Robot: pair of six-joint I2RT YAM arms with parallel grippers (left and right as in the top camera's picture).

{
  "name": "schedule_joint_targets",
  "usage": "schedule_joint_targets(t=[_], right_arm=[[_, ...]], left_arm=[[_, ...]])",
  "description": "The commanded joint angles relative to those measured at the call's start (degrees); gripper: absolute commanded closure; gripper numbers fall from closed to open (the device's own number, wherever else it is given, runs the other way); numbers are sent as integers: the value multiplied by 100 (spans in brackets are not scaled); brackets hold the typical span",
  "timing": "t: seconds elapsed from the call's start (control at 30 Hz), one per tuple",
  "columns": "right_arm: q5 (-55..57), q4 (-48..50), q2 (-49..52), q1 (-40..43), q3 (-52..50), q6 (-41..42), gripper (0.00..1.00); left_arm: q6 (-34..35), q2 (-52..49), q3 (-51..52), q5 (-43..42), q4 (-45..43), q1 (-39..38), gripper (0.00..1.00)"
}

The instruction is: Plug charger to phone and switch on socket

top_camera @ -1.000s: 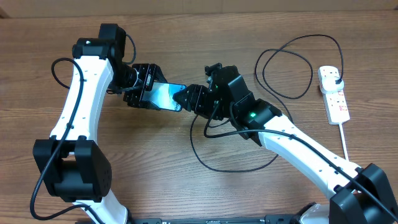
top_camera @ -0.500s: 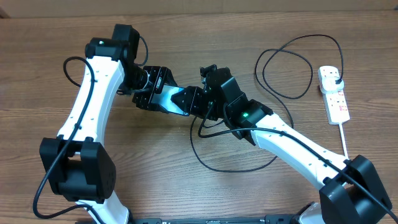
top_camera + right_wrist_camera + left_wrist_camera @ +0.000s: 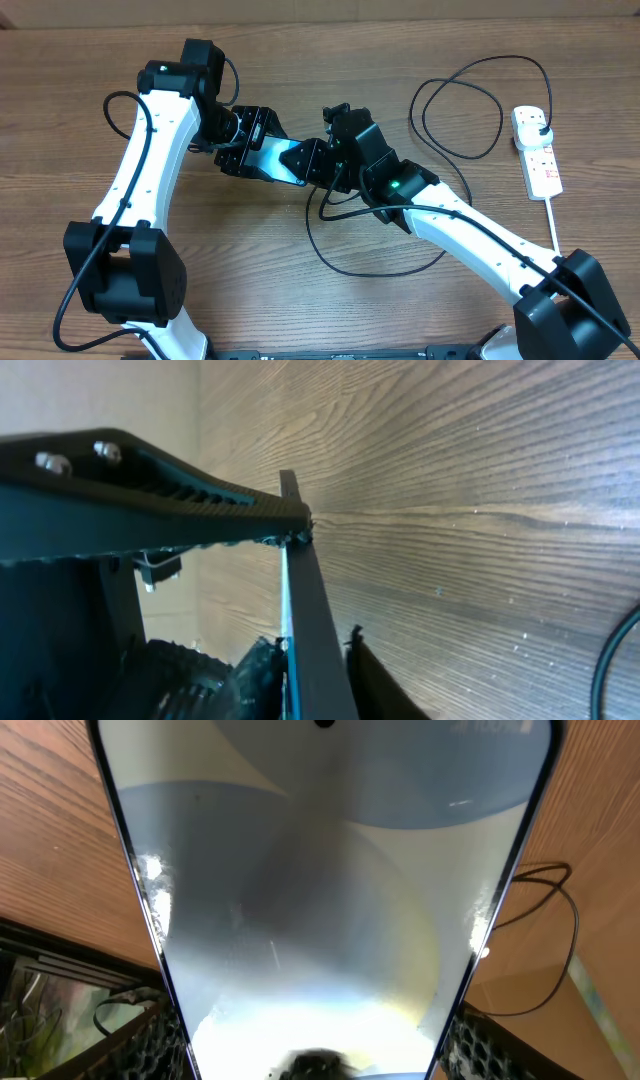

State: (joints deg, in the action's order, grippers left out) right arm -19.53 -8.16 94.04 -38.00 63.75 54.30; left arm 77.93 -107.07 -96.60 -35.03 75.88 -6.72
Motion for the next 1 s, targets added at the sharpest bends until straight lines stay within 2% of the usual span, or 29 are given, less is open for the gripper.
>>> schedule_joint_targets(t=[0.0, 0.23, 0.27, 0.37, 0.4, 0.57, 0.7, 0.8, 0.87, 0.97], right_arm=[[63, 35, -4, -20, 136, -9, 82], [63, 37, -4, -20, 136, 118, 91], [63, 35, -4, -17, 136, 118, 92], [63, 35, -4, -15, 136, 118, 94], [63, 35, -4, -13, 136, 118, 95], [2, 28, -11, 122, 138, 205, 96], [-114, -42, -55, 411, 138, 444, 96], [-107, -192, -173, 730, 138, 695, 96], [-103, -221, -291, 1029, 138, 1069, 96], [-85, -221, -409, 1335, 190, 1696, 96]], left_arm=[[94, 120, -105, -302, 35, -7, 38], [92, 120, -105, -339, 37, -7, 34], [90, 120, -105, -337, 37, -7, 29], [90, 120, -105, -337, 37, -7, 5], [90, 122, -105, -337, 37, -7, 0], [17, 120, -105, -337, 31, -7, 0], [-857, 120, -105, -358, -210, -7, 0], [-1659, 120, -105, -479, -505, 0, 5], [-2221, 122, -105, -748, -745, 4, 7], [-2640, 120, -105, -1147, -1163, 4, 10]])
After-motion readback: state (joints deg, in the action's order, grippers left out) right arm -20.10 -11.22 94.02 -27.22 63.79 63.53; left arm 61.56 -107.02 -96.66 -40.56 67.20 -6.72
